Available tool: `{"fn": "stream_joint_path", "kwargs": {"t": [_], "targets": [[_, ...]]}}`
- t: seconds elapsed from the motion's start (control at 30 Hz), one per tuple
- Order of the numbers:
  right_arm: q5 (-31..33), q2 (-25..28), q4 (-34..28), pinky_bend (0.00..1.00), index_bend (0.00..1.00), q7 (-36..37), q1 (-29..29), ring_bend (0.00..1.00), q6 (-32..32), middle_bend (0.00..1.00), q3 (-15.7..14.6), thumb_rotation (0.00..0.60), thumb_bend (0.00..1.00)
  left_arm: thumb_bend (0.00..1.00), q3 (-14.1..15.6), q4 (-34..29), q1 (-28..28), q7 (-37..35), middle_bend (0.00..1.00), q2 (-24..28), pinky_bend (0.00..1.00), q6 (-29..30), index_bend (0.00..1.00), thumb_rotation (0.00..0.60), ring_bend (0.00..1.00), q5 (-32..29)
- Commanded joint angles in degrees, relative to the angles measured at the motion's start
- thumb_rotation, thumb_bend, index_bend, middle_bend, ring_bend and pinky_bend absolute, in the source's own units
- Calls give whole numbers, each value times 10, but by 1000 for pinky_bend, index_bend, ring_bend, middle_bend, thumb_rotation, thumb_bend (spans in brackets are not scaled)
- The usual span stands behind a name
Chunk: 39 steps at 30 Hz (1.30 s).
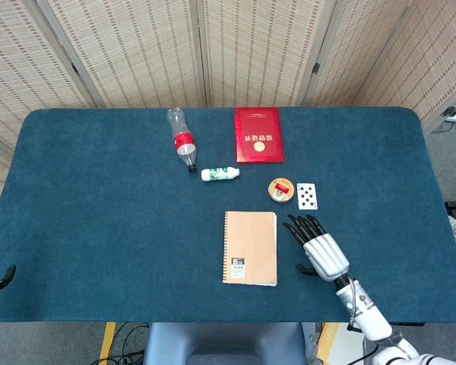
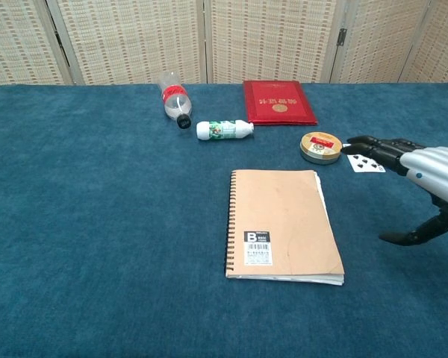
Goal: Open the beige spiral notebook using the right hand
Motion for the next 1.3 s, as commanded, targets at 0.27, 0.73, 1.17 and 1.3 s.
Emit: {"fn": "stream_joint_path", "kwargs": {"t": [0.27, 0.73, 1.17, 1.3], "targets": [[7, -29, 30, 0, 0, -11, 15, 0, -3, 0, -4, 600, 255, 296, 1, -3, 4, -1, 103, 1, 151, 6, 160, 600, 89, 3], [18, -65, 66, 0, 0, 3, 35, 0, -18, 0, -9, 600, 264, 296, -2, -4, 8, -6, 103, 2, 151, 15, 160, 600, 89, 4], [25, -85, 86, 0, 0, 10, 44, 0, -14, 0, -9, 600, 297, 296, -19, 4, 9, 49, 103, -20, 151, 36, 160, 600, 89, -21], [28, -89, 90, 0, 0, 10, 50, 0, -18, 0, -8, 600, 330, 296, -18, 3, 10, 45, 103, -18, 150, 35, 160, 600, 89, -20]]}}
